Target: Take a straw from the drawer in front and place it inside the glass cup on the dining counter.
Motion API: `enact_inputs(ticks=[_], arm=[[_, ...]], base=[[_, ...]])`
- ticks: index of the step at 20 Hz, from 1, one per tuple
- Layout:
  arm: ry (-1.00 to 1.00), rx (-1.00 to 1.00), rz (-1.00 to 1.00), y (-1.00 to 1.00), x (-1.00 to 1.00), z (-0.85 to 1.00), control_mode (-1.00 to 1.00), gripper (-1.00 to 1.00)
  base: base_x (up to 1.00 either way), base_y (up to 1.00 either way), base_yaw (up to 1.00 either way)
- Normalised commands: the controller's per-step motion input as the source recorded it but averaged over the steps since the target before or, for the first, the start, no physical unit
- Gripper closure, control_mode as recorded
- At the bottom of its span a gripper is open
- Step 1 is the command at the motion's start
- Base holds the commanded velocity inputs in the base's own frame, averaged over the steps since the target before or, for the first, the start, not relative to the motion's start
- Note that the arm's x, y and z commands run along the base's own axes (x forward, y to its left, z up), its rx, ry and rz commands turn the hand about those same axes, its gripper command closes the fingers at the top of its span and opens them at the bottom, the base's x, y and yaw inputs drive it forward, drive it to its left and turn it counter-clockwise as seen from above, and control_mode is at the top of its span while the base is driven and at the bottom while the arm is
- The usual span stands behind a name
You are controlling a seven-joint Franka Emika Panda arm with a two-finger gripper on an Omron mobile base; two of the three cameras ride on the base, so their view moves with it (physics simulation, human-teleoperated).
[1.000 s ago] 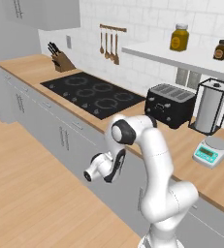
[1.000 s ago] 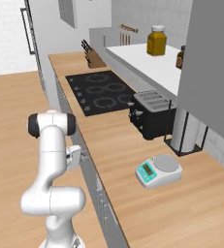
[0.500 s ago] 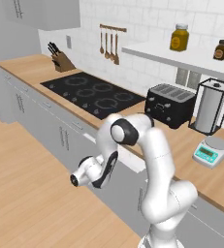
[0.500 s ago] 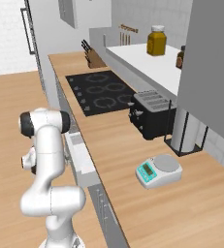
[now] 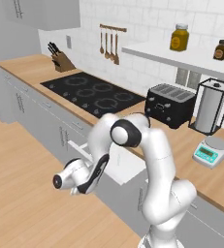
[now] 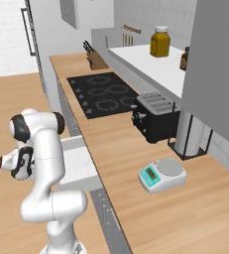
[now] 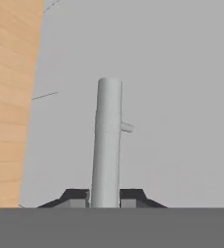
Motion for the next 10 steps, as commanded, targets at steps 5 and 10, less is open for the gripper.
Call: enact_inputs(ticks=[5,10], arm=[[0.14,0.09,0.06,1.0,-0.7,0.0,-1.0,1.0],[0.17,0.13,0.05,0.96,-0.61,0.02,-1.0,-1.0]], base=[[0.0,0.0,0.0],[0.0,0.0,0.0]])
